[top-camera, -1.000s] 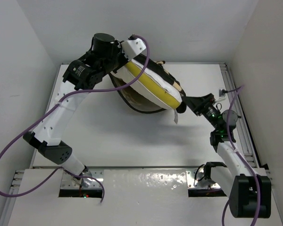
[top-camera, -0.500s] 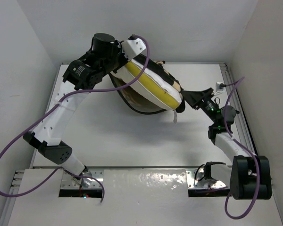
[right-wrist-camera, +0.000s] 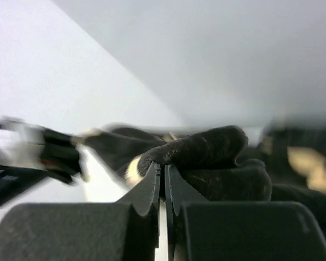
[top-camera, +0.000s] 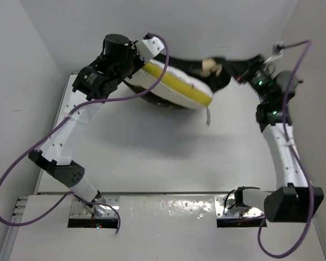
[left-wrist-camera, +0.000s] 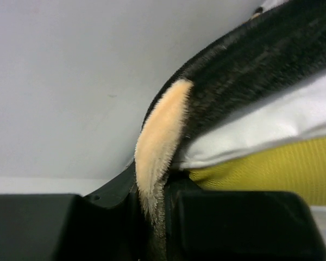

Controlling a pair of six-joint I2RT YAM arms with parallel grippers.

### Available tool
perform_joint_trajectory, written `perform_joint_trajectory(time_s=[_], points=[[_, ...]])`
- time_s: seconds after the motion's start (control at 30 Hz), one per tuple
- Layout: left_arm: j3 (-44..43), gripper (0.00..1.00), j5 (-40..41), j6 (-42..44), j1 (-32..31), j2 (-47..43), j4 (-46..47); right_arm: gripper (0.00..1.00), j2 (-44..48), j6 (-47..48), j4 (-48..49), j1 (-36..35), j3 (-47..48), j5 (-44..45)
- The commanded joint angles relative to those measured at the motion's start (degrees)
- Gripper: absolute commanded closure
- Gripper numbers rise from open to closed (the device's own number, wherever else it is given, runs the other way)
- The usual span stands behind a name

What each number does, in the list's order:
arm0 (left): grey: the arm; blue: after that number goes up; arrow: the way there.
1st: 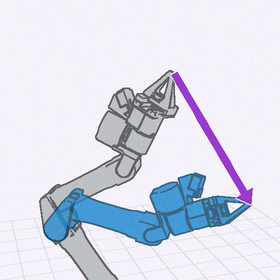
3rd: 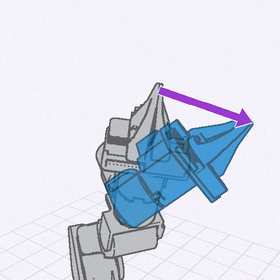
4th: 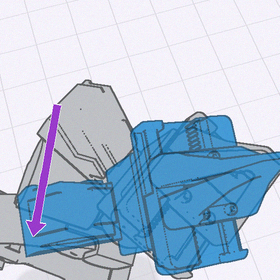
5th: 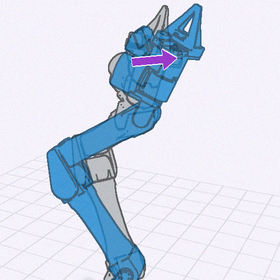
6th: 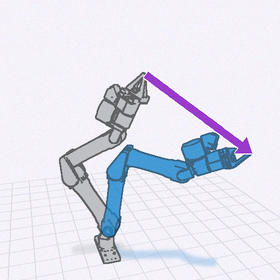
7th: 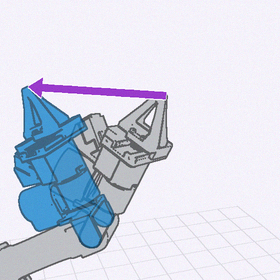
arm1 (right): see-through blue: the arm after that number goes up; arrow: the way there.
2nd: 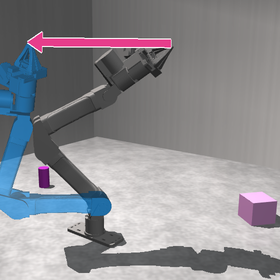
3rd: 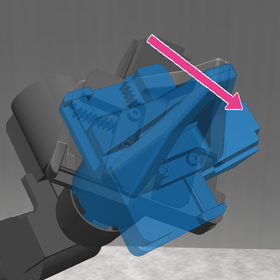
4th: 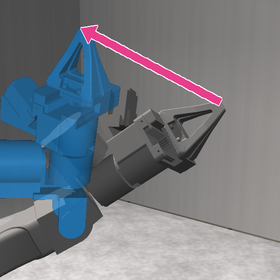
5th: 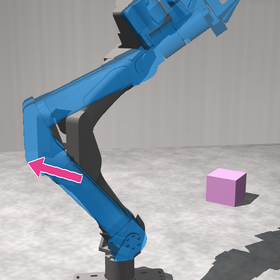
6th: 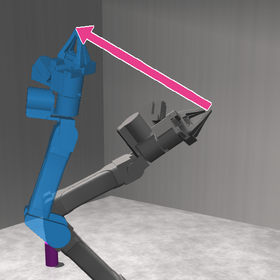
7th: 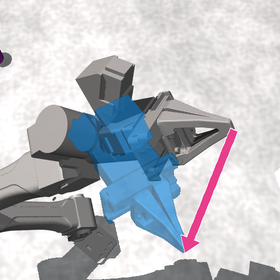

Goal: Put the pillow into the pillowcase

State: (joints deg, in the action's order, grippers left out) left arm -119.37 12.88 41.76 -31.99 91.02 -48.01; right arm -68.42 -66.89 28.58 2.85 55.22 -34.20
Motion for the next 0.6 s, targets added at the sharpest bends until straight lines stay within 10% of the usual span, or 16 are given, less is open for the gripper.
perform_joint_trajectory(time_s=[0.0,0.57], points=[[-5.7,1.00,4.6,0.3,2.7,1.2,10.8,1.00,2.5,18.7,-19.7,-0.4,24.5,5.5],[-4.4,0.92,-26.8,-11.5,11.4,0.7,2.4,1.00,-7.5,13.9,-21.4,-0.6,52.0,11.4]])
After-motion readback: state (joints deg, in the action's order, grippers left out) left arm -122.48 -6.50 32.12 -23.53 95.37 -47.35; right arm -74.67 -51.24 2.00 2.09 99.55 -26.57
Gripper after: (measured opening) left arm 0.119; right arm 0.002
